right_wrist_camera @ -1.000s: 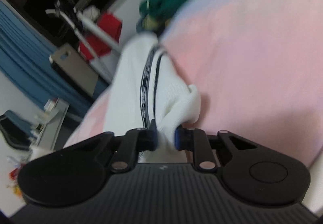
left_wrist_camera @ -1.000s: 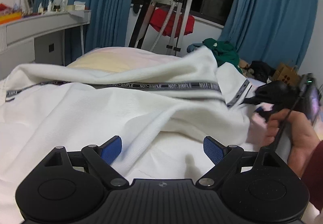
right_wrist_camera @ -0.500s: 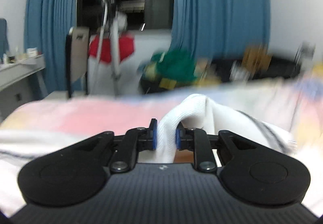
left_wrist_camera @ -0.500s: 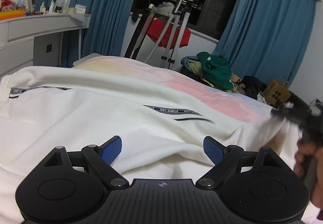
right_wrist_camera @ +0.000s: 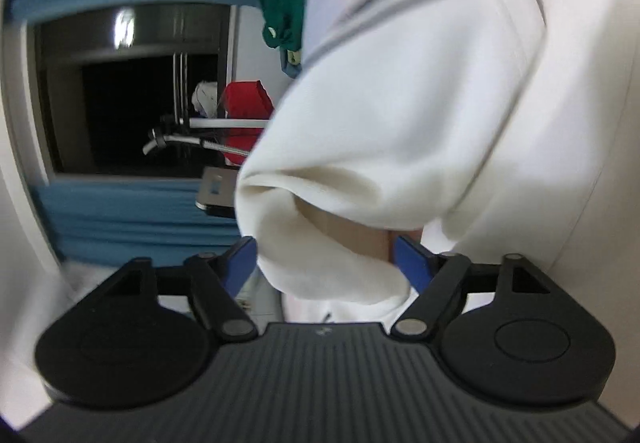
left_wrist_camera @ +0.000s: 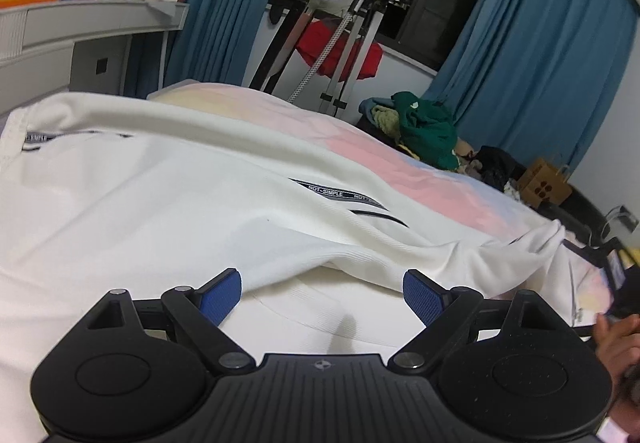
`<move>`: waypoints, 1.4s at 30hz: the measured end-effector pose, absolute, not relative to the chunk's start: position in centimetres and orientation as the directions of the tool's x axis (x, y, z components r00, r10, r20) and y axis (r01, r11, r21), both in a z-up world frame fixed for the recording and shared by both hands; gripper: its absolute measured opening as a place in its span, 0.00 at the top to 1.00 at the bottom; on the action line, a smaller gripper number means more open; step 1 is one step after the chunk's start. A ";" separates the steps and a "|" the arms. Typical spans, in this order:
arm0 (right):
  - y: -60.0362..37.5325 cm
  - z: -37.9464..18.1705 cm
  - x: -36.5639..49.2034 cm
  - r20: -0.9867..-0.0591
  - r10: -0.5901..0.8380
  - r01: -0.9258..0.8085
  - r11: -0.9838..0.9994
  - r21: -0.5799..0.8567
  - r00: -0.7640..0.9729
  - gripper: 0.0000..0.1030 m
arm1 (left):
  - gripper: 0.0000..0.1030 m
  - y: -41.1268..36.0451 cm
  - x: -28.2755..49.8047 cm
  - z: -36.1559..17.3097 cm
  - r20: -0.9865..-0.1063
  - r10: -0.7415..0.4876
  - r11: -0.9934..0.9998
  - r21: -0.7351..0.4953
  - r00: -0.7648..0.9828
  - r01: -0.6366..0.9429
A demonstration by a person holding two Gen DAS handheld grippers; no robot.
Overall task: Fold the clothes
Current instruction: 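Lift the held leg with the right gripper and fold it over the other leg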
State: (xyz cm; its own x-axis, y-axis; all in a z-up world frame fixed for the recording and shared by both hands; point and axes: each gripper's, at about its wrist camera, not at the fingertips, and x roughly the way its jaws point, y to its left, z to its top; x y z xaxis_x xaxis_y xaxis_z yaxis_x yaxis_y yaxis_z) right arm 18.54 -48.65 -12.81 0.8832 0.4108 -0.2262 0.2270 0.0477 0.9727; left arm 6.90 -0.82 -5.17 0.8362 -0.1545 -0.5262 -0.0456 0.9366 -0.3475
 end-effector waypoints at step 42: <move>-60.1 -2.0 28.5 -0.547 -0.059 0.499 0.502 0.707 0.835 0.86 | 0.13 -2.5 9.6 -7.8 -0.560 -0.151 0.959 -0.283 0.815 -0.017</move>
State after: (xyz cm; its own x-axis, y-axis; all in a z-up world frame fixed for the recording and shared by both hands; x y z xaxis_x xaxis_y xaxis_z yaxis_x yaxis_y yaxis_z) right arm 28.52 -60.12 -1.96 0.8350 -0.0589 -0.5471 0.4986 0.5017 0.7069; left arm 9.58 -2.47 -7.80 0.8145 -0.1507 -0.5602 -0.0170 0.9591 -0.2827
